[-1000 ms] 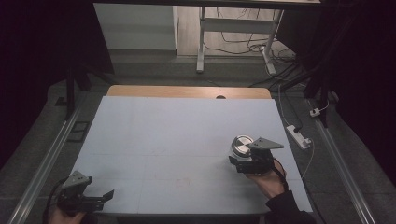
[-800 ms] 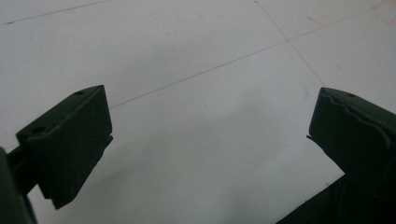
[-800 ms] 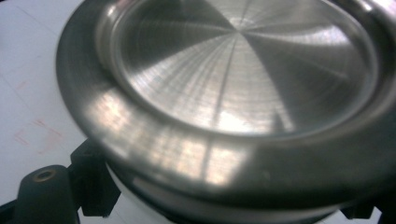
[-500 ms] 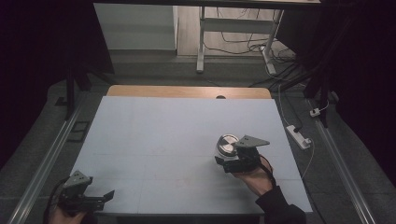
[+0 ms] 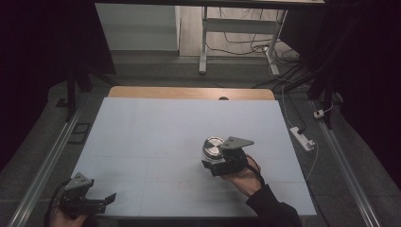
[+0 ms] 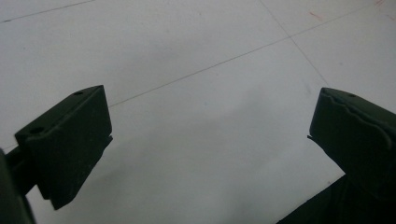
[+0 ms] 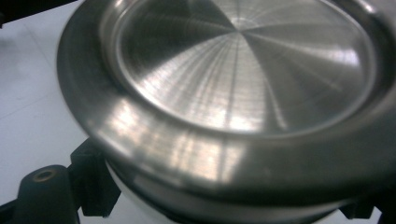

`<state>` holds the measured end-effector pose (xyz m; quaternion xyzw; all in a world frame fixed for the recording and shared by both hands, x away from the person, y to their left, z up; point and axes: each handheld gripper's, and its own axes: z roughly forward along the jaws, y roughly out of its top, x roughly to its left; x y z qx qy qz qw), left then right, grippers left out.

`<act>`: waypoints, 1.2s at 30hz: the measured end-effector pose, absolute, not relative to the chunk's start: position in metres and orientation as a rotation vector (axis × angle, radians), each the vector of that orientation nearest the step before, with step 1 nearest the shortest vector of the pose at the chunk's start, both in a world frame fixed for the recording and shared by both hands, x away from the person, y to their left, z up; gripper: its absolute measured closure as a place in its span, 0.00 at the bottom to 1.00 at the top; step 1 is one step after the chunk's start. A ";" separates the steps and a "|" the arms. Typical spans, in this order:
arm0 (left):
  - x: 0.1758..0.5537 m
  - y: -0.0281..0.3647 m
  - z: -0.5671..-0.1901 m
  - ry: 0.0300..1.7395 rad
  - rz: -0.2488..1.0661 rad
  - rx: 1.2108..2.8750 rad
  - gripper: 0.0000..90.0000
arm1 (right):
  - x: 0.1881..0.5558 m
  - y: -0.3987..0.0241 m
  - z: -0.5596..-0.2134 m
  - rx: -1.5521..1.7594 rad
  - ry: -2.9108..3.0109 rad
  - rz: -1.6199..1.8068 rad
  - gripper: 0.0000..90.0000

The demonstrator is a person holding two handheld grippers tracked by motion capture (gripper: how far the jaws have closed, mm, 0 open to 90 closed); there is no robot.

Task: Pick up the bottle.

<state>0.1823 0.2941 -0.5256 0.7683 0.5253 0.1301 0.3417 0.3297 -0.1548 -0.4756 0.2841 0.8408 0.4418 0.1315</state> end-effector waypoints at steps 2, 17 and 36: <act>0.182 0.294 -0.526 1.366 0.337 1.999 0.00 | 0.329 -0.149 -0.476 0.808 2.452 1.285 0.16; 0.183 0.294 -0.526 1.367 0.334 2.002 0.00 | 0.327 -0.114 -0.480 0.732 2.520 1.299 0.16; 0.183 0.294 -0.525 1.359 0.317 1.996 0.00 | 0.321 -0.091 -0.480 0.649 2.565 1.313 0.16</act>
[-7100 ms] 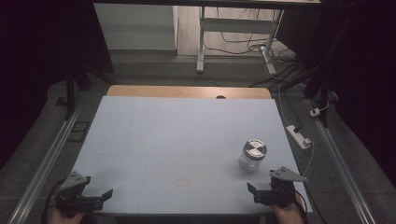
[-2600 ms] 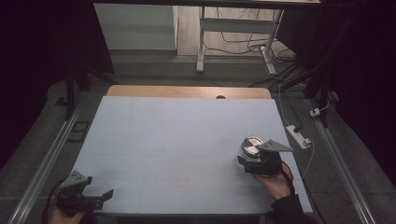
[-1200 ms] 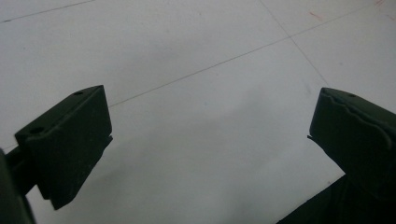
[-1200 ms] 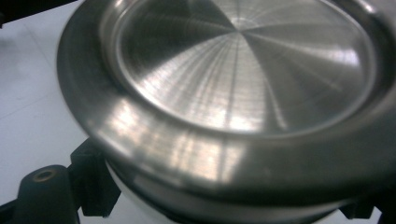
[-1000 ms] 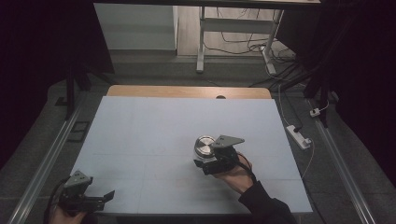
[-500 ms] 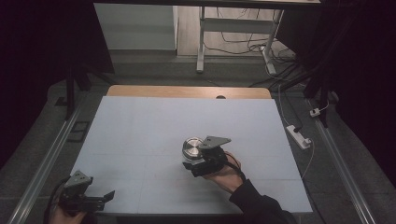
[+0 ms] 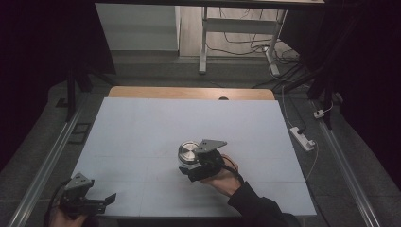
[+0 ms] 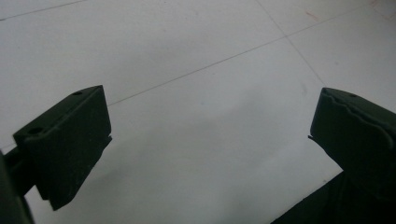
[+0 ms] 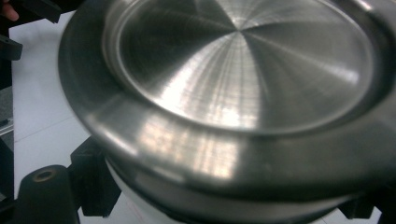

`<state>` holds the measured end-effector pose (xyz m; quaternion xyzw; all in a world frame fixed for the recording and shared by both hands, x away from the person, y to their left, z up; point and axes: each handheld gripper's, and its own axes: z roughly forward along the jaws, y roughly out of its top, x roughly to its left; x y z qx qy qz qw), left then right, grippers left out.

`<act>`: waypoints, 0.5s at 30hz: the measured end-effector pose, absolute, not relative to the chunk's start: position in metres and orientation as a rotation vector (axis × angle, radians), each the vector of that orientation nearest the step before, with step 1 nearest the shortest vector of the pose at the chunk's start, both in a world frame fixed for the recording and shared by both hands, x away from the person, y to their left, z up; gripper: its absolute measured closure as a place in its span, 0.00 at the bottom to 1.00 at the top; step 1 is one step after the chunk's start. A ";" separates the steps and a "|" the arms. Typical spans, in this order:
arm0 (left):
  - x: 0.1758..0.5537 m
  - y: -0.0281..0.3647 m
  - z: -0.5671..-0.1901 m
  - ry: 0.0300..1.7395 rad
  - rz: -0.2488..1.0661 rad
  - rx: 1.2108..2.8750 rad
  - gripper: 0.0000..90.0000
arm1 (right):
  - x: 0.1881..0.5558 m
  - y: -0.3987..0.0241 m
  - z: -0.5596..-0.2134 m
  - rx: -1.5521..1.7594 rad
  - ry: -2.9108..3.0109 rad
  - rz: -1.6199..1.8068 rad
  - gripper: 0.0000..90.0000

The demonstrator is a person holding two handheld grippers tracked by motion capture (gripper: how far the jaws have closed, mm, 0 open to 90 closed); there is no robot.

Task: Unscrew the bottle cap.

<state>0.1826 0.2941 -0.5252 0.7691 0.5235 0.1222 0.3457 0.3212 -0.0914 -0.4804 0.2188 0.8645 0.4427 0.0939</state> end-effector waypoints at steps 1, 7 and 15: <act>0.183 0.294 -0.525 1.357 0.314 1.995 0.00 | 0.321 -0.091 -0.480 0.646 2.564 1.314 0.16; 0.186 0.290 -0.520 1.321 0.315 2.017 0.00 | 0.322 -0.092 -0.478 0.653 2.562 1.322 0.16; 0.197 0.284 -0.510 1.188 0.298 2.009 0.00 | 0.319 -0.091 -0.477 0.633 2.570 1.328 0.16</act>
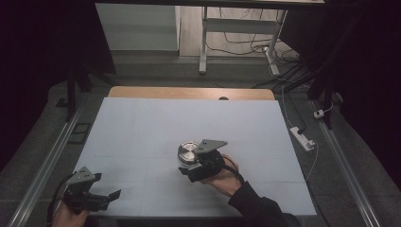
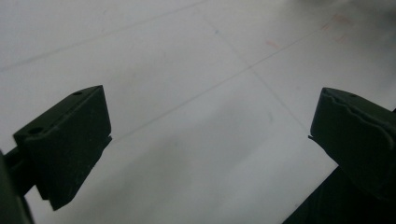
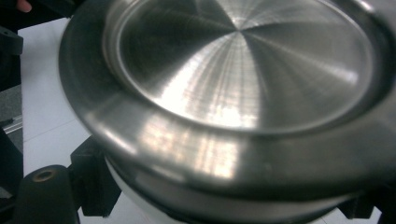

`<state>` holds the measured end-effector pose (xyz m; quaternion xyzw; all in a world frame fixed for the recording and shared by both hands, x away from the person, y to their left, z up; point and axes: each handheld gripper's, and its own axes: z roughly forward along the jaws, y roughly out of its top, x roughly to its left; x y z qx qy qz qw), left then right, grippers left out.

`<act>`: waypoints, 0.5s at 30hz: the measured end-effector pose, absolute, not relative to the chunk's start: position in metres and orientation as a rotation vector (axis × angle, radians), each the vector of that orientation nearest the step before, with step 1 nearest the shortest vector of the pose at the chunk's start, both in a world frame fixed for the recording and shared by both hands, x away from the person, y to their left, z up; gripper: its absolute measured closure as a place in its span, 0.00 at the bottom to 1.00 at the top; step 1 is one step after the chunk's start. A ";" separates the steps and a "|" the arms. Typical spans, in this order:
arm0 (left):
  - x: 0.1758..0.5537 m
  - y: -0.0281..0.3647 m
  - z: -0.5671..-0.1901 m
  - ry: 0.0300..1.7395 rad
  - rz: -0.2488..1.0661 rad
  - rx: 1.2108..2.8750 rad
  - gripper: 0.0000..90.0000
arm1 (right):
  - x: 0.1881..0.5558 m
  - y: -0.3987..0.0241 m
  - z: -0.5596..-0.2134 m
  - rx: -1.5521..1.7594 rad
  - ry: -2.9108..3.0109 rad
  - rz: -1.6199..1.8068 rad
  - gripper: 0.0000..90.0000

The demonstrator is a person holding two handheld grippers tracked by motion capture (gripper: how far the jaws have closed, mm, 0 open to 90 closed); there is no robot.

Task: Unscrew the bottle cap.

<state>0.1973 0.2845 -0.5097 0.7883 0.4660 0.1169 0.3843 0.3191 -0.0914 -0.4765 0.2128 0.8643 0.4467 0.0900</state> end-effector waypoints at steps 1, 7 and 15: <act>0.197 0.284 -0.510 1.188 0.298 2.009 0.00 | 0.319 -0.091 -0.476 0.630 2.571 1.329 0.16; 0.212 0.272 -0.498 1.037 0.311 2.024 0.00 | 0.318 -0.092 -0.474 0.630 2.572 1.337 0.16; 0.227 0.261 -0.487 0.943 0.313 1.994 0.00 | 0.317 -0.092 -0.473 0.626 2.572 1.343 0.16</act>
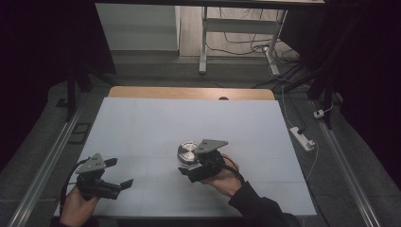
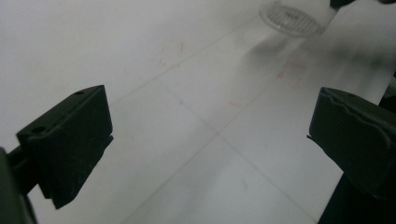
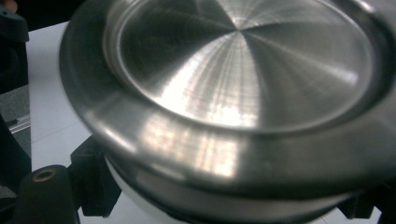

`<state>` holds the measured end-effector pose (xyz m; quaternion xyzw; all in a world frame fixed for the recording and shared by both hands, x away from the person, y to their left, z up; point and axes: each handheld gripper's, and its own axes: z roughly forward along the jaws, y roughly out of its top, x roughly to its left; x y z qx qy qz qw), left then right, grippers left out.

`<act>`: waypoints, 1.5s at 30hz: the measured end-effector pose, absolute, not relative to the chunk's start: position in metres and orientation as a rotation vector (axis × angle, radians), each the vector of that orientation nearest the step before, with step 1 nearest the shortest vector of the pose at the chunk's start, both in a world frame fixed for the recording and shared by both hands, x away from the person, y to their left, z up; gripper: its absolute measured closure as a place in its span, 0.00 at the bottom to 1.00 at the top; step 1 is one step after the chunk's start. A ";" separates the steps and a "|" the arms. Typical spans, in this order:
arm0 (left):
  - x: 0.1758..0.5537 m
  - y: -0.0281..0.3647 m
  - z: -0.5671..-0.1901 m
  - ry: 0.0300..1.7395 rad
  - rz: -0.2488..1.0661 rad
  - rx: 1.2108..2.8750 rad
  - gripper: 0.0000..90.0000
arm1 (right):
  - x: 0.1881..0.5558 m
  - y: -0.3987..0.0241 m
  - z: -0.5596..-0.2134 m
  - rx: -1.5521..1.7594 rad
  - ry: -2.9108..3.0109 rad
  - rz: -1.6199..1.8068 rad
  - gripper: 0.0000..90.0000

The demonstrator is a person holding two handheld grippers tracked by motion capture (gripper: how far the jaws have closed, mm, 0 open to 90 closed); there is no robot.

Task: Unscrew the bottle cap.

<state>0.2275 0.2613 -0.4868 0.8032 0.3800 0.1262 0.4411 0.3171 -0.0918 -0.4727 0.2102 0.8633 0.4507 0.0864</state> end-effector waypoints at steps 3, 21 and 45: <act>0.237 0.251 -0.478 0.899 0.299 2.003 0.01 | 0.317 -0.091 -0.473 0.624 2.574 1.343 0.16; 0.273 0.206 -0.449 0.733 0.259 2.079 0.00 | 0.315 -0.090 -0.472 0.588 2.595 1.348 0.16; 0.308 0.152 -0.433 0.302 0.083 2.161 0.05 | 0.307 -0.084 -0.473 0.403 2.723 1.366 0.16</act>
